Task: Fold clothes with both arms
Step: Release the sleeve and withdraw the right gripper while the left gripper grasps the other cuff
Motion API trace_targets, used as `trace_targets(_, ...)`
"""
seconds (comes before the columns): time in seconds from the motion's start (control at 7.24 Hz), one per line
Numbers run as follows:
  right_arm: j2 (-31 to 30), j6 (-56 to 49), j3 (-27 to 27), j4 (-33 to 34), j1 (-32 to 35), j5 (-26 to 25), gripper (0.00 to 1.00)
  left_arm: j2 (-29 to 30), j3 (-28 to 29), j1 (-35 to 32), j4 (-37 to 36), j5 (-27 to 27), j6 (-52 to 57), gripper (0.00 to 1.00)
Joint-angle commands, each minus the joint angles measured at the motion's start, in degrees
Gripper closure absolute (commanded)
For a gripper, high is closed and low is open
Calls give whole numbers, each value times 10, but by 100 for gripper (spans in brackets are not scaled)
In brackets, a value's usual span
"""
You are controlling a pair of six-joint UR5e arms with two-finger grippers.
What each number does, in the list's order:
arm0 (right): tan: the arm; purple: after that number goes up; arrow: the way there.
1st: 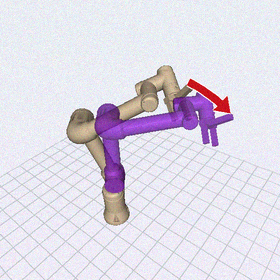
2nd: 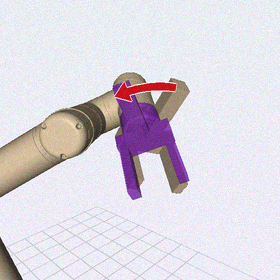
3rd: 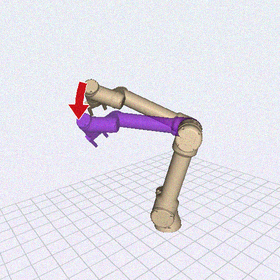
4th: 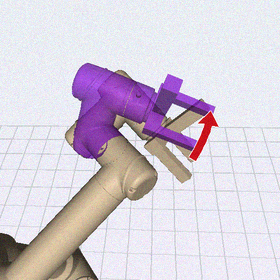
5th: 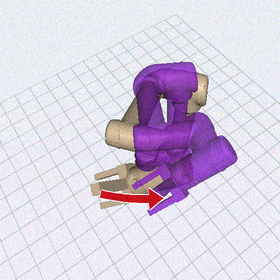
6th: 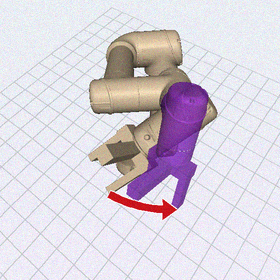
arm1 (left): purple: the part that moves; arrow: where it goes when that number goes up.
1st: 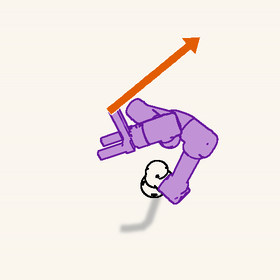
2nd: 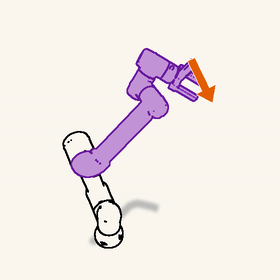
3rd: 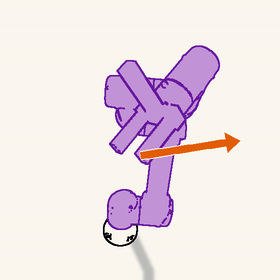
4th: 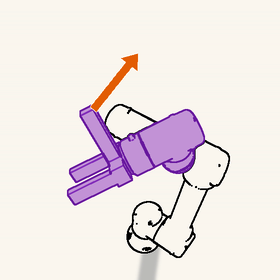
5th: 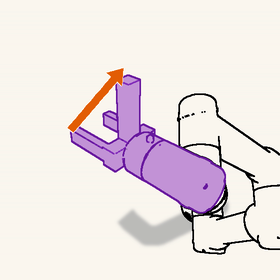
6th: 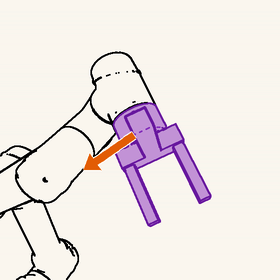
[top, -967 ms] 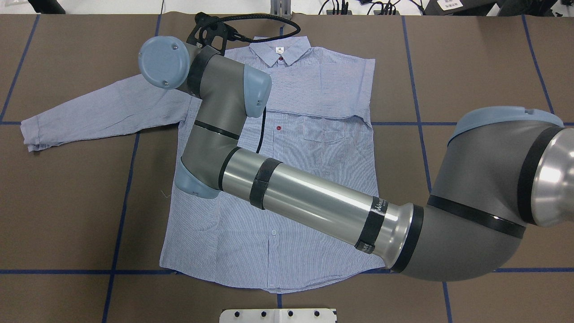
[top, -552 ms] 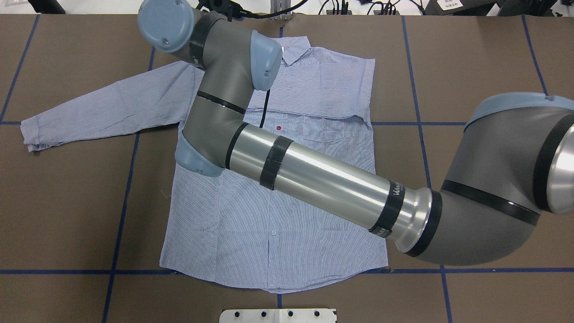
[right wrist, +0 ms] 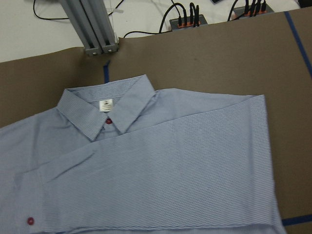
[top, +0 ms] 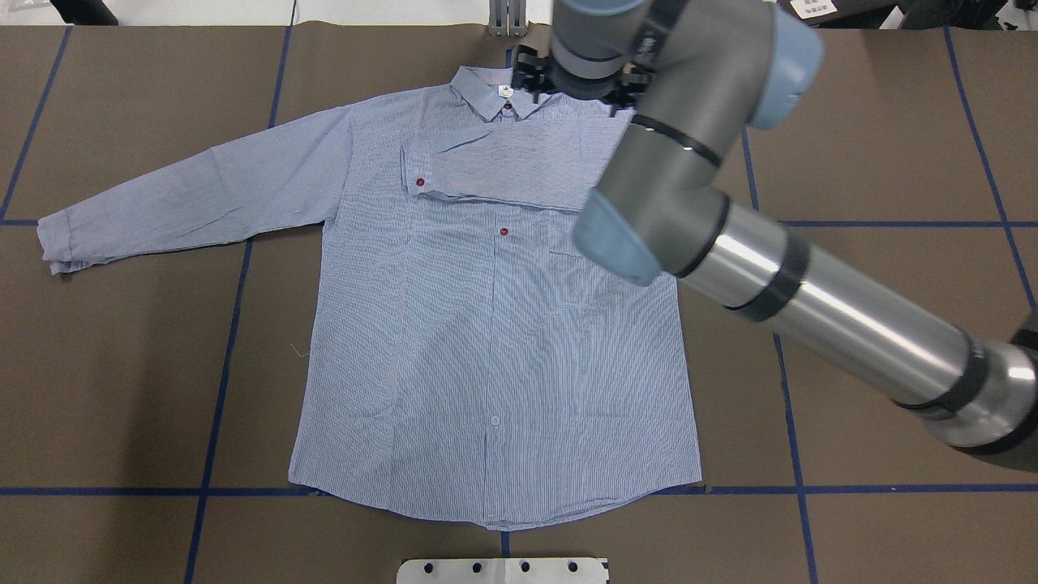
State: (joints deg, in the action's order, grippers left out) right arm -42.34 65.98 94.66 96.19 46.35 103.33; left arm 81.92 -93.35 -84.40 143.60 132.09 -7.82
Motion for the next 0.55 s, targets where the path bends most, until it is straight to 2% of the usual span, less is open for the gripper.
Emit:
trace_targets(0.0,-187,-176,180,18,104,112,0,0,49,82,117,-76,-160,0)
trace_targets(0.14,-254,-246,216,13,136,136,0,1,75,131,182,-118,-233,0)
trace_targets(0.41,-362,-385,249,-2,232,214,0,7,87,212,215,-207,-383,2)
